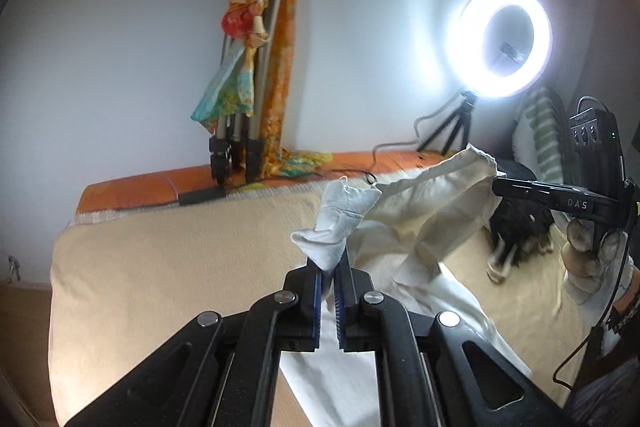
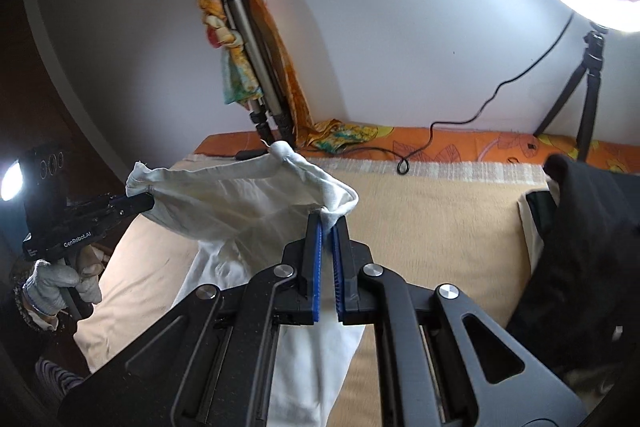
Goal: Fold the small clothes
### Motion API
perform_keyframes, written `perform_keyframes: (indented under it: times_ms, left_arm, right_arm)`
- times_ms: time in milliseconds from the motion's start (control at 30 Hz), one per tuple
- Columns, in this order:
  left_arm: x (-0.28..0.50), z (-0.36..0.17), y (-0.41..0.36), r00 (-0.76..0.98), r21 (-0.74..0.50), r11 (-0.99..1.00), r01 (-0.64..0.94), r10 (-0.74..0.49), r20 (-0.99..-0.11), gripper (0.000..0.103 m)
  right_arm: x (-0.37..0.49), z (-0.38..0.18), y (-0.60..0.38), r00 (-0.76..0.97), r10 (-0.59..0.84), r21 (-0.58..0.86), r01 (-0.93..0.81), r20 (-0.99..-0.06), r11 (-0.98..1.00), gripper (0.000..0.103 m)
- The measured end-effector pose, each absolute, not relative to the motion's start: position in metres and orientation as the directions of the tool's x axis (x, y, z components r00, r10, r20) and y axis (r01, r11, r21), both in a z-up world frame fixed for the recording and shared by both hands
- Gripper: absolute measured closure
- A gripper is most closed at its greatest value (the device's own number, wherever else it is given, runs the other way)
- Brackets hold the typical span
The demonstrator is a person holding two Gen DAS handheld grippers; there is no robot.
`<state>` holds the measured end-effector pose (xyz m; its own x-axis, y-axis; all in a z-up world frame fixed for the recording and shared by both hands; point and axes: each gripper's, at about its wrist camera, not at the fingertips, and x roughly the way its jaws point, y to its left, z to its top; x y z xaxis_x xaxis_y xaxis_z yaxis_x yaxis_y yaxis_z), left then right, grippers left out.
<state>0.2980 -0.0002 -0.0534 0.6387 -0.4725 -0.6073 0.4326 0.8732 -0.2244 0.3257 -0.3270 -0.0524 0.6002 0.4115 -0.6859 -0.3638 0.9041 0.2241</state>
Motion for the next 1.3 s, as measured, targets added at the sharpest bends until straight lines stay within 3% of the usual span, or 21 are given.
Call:
perform_keyframes:
  times_ms: [467, 567, 667, 767, 900, 933, 1000, 1033, 1200, 1300]
  left_arm:
    - [0.162, -0.097, -0.005, 0.603, -0.147, 0.863, 0.483, -0.450, -0.659, 0.101]
    - [0.145, -0.111, -0.003, 0.579, -0.131, 0.860, 0.493, -0.437, -0.689, 0.096]
    - [0.126, -0.123, 0.001, 0.549, -0.123, 0.852, 0.509, -0.431, -0.716, 0.080]
    - [0.108, -0.125, 0.010, 0.536, -0.134, 0.851, 0.508, -0.433, -0.724, 0.077]
    - [0.104, -0.119, 0.030, 0.515, -0.282, 0.854, 0.437, -0.495, -0.700, 0.068]
    - [0.106, -0.119, 0.034, 0.510, -0.320, 0.850, 0.418, -0.511, -0.692, 0.067]
    - [0.115, -0.121, 0.041, 0.487, -0.427, 0.832, 0.354, -0.553, -0.676, 0.063]
    - [0.120, -0.125, 0.043, 0.470, -0.477, 0.817, 0.323, -0.576, -0.669, 0.063]
    - [0.138, -0.149, 0.043, 0.376, -0.657, 0.730, 0.189, -0.672, -0.638, 0.064]
    - [0.144, -0.158, 0.041, 0.357, -0.681, 0.718, 0.140, -0.678, -0.642, 0.066]
  right_arm:
    - [0.191, -0.077, -0.323, 0.599, 0.367, 0.129, -0.402, -0.712, 0.906, 0.097]
    - [0.167, -0.088, -0.317, 0.616, 0.316, 0.037, -0.421, -0.721, 0.906, 0.097]
    - [0.148, -0.103, -0.315, 0.603, 0.267, -0.039, -0.444, -0.751, 0.895, 0.097]
    - [0.130, -0.109, -0.321, 0.590, 0.253, -0.063, -0.462, -0.767, 0.885, 0.097]
    - [0.120, -0.103, -0.338, 0.531, 0.321, 0.055, -0.456, -0.785, 0.888, 0.094]
    - [0.122, -0.101, -0.344, 0.512, 0.353, 0.118, -0.436, -0.783, 0.892, 0.087]
    - [0.126, -0.101, -0.354, 0.496, 0.403, 0.221, -0.385, -0.769, 0.896, 0.055]
    - [0.128, -0.102, -0.357, 0.490, 0.422, 0.260, -0.365, -0.763, 0.894, 0.051]
    - [0.154, -0.129, -0.370, 0.395, 0.500, 0.448, -0.223, -0.770, 0.866, 0.051]
    - [0.165, -0.146, -0.377, 0.363, 0.530, 0.514, -0.149, -0.766, 0.845, 0.051]
